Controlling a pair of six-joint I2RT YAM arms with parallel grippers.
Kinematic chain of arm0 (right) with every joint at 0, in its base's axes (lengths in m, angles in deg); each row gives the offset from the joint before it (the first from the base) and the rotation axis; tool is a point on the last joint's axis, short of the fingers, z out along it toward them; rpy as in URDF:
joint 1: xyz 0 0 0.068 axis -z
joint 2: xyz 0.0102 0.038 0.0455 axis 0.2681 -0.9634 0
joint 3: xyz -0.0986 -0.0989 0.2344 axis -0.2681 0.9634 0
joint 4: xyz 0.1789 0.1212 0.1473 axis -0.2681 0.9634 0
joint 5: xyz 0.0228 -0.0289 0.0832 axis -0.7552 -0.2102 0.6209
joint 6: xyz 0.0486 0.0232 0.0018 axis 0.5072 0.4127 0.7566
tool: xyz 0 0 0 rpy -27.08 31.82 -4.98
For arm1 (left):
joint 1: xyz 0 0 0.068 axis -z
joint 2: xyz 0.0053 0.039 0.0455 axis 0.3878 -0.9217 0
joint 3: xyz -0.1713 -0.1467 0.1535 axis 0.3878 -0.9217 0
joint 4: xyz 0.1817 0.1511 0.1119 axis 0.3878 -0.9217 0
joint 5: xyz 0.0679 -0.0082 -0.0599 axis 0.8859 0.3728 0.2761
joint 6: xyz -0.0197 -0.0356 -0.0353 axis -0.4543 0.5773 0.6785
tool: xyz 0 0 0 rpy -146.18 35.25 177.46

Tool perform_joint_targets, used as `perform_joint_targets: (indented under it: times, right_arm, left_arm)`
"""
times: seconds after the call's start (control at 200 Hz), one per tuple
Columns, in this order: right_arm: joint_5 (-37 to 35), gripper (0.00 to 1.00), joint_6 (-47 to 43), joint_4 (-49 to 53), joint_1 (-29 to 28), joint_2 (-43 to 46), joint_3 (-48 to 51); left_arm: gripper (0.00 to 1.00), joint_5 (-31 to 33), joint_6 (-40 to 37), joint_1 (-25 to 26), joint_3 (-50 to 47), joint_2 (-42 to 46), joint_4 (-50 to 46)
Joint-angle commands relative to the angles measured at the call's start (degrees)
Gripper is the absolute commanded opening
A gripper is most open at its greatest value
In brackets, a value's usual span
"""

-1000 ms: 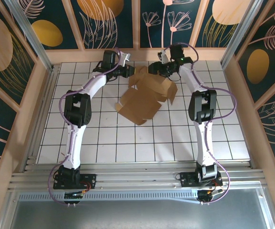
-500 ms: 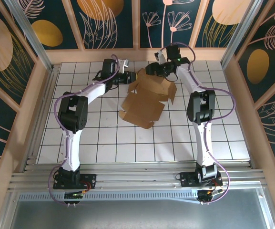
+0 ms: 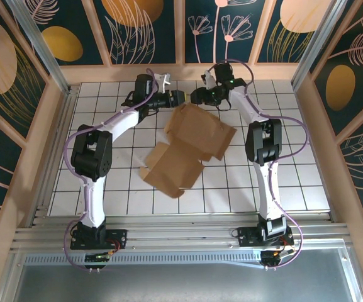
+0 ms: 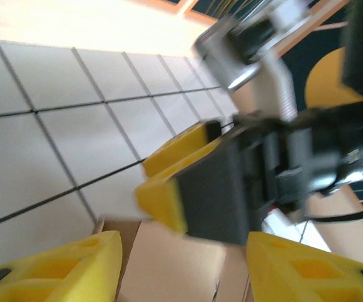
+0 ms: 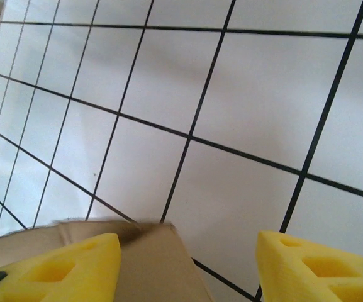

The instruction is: Fold the paper box

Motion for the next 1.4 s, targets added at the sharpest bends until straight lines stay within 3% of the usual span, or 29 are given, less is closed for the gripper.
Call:
perform_joint_targets:
  times: [0.0,0.25,0.355,0.405,0.476,0.561,0.711,0.816,1.171,1.301,1.391]
  right_arm:
    - [-1.9,0.60,-0.5,1.0,-0.7,0.5,0.1]
    - [-1.8,0.60,-2.1,-1.3,-1.8,4.2,4.9]
    - [-10.1,0.61,-3.8,-2.3,-2.1,7.9,8.8]
    - [-13.0,0.63,-4.9,-4.8,-2.1,10.9,14.0]
    - [-12.1,0.71,-5.8,-11.1,-1.2,16.7,24.0]
    - [-12.5,0.85,-6.6,-17.6,0.2,23.1,34.4]
    - [-13.8,0.87,-8.8,-17.9,2.2,25.7,41.6]
    - [-13.3,0.81,-10.4,-17.4,2.3,24.1,43.0]
    - [-20.2,0.72,-17.0,-11.7,1.0,15.5,37.7]
    - [-21.2,0.61,-17.8,-11.3,-0.3,14.4,37.1]
    - [-24.2,0.48,-18.0,-11.0,-1.3,14.8,36.5]
  left_arm:
    - [0.56,-1.9,2.4,0.5,2.9,0.6,-1.3]
    - [0.58,13.1,-10.0,0.1,-4.0,7.7,-7.1]
    - [0.57,20.2,-18.7,0.1,-4.6,10.6,-13.8]
    - [0.55,21.9,-23.4,0.1,-2.1,10.2,-21.7]
    - [0.54,21.0,-26.2,0.0,-0.1,9.1,-29.4]
    - [0.55,16.6,-25.3,0.0,-2.4,9.5,-30.1]
    - [0.58,14.1,-23.1,0.0,-8.2,13.0,-26.1]
    - [0.61,11.5,-22.5,0.0,-9.6,14.1,-25.0]
    - [0.67,13.4,-20.1,-0.6,-17.0,18.0,-20.5]
    - [0.69,13.3,-19.4,-1.1,-18.8,18.8,-19.1]
    - [0.71,13.6,-19.0,-1.5,-19.3,19.1,-18.9]
